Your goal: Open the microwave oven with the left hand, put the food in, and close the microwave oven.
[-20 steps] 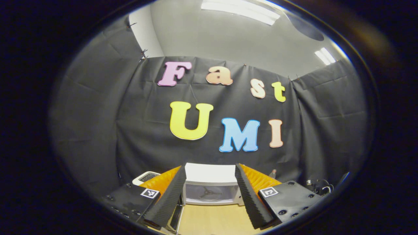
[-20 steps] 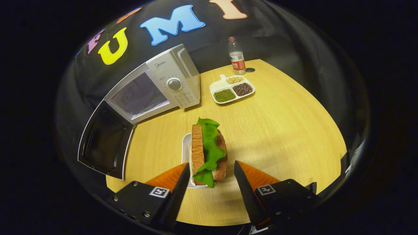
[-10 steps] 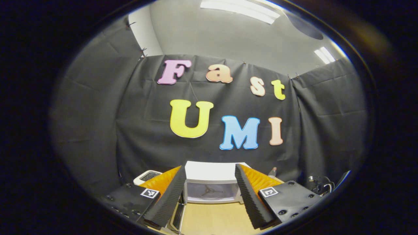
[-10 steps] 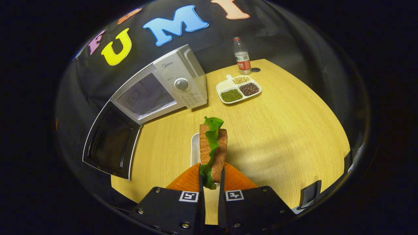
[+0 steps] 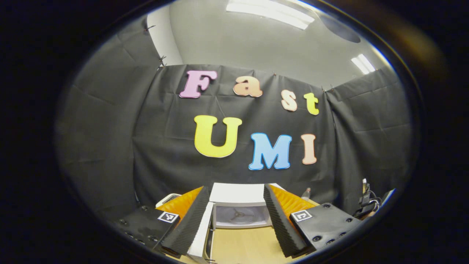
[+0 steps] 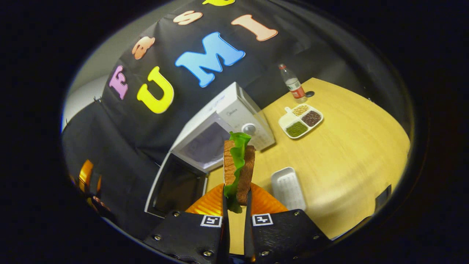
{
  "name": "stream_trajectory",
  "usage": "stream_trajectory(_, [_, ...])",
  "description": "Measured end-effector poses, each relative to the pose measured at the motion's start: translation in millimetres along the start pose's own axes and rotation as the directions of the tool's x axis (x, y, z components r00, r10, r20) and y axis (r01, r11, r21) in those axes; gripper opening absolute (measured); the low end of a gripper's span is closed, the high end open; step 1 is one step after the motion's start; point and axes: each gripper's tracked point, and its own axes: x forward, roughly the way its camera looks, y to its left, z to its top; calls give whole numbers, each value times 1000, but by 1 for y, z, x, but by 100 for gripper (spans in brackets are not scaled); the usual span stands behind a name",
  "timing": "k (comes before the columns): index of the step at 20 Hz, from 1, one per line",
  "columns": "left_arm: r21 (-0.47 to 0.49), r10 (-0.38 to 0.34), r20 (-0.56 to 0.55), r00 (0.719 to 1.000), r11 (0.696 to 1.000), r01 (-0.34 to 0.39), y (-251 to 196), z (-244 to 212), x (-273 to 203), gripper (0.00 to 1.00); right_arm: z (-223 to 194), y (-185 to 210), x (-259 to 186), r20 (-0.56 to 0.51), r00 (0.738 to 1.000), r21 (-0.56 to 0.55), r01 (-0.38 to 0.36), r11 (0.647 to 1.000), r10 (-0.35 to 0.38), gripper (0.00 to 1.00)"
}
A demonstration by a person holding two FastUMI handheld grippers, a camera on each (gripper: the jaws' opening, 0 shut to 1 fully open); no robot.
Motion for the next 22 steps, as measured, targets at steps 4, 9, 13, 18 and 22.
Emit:
stream_trajectory(4, [-3,14,21,1000,1000,-14,15,11,-15,96,3,47,20,45,992,105,-124,987,120,16])
stream_trajectory(9, [-9,42,51,998,999,-41,24,30,-37,95,-9,81,58,53,978,237,-210,949,203,16])
stream_trajectory(13, [15,52,49,997,999,-52,24,35,-53,95,-21,89,89,63,972,326,-232,916,224,16])
stream_trajectory(18, [17,84,33,996,996,-84,26,35,-64,95,-23,80,143,68,985,448,-175,877,161,15])
stream_trajectory(22, [26,136,27,990,990,-137,40,35,-71,96,-20,76,192,88,991,504,-135,853,105,15])
